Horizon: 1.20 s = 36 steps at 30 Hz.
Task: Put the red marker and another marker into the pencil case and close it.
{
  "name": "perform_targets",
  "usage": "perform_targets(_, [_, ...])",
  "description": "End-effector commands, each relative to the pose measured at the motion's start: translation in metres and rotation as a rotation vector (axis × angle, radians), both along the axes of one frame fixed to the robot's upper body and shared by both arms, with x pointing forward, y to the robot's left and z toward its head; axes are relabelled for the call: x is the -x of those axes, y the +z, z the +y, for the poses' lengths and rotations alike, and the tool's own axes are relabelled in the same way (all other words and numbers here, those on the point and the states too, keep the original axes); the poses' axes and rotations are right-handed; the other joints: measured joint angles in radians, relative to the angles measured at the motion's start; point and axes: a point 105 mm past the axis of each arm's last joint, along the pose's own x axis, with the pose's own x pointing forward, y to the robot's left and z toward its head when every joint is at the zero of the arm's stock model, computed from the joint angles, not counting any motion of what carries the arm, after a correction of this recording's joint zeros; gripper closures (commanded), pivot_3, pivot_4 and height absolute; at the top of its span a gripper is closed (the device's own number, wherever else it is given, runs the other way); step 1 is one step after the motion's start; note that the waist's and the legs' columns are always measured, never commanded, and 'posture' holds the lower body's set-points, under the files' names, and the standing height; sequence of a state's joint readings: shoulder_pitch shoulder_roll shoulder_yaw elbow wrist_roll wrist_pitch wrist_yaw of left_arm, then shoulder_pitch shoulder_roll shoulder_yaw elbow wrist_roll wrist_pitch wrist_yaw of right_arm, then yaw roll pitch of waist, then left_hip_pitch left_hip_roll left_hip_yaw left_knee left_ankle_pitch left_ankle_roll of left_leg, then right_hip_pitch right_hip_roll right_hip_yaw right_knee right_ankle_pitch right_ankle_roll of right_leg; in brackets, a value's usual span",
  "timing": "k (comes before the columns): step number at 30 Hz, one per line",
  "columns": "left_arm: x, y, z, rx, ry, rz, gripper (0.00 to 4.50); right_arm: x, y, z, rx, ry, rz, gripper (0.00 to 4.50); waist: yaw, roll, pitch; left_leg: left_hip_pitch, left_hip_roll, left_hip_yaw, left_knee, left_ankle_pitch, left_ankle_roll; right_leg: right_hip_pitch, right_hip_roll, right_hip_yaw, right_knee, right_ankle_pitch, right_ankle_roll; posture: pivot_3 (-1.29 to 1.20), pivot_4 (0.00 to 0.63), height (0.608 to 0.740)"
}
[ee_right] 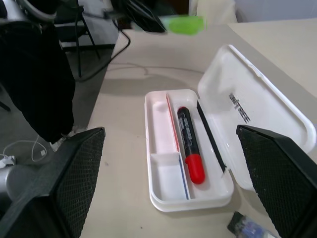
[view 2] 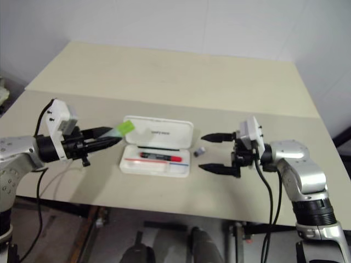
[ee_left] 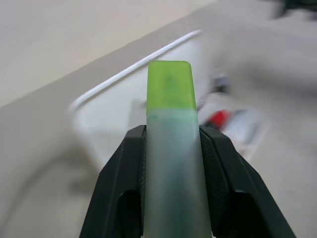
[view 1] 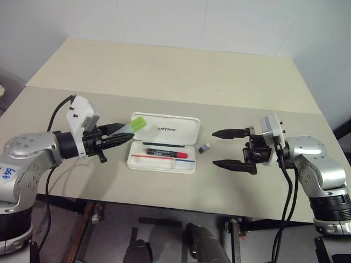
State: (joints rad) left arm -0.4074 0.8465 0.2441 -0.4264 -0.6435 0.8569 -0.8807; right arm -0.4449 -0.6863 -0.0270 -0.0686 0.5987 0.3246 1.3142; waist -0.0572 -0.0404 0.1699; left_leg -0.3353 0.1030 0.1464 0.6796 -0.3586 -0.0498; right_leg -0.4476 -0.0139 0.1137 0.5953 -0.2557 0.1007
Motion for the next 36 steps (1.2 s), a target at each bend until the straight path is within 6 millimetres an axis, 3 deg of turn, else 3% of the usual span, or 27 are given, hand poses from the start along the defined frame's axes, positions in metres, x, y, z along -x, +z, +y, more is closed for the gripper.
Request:
perform_targets(1, [0.016,0.0,-0.025,-0.03,-0.181,0.013,3.42,0.001,0.008,-0.004,-0.01,-0.014,-0.049,0.0,-0.001,0.0,0.0,0.0,0.0,0.0,0.0,0.0,0.0,0.0,0.0,0.0,0.0,0.0,0.0,0.0,0.15,0.74])
perform_targets(7, [0.006,-0.028,-0.031,-0.132,-0.233,0.069,3.42,0.002,0.004,-0.002,-0.012,-0.028,-0.052,0.0,-0.004,0.0,0.0,0.0,0.0,0.0,0.0,0.0,0.0,0.0,0.001,0.001,0.0,0.0,0.001,0.0,0.15,0.74])
perform_targets(15, [-0.011,-0.053,-0.014,-0.27,-0.273,0.098,3.42,0.005,0.001,-0.002,-0.009,-0.052,-0.055,0.0,-0.003,0.001,0.001,0.0,0.0,0.0,0.002,0.0,0.0,0.0,0.001,0.001,0.001,0.0,0.0,0.0,0.15,0.74])
perform_targets(21, [-0.029,-0.058,-0.004,-0.342,-0.287,0.058,3.42,0.006,-0.001,-0.003,-0.01,-0.062,-0.055,0.0,-0.002,0.001,0.001,0.0,0.0,0.0,0.002,0.0,0.001,0.0,0.001,0.001,0.0,0.0,0.0,0.0,0.15,0.74])
perform_targets(36, [-0.039,-0.064,-0.027,-0.337,-0.368,0.042,3.42,0.008,-0.004,-0.002,-0.011,-0.078,-0.057,0.0,0.0,0.001,0.001,0.0,0.0,0.0,0.003,0.0,0.001,0.0,0.001,0.001,0.004,0.0,0.001,0.0,0.15,0.74])
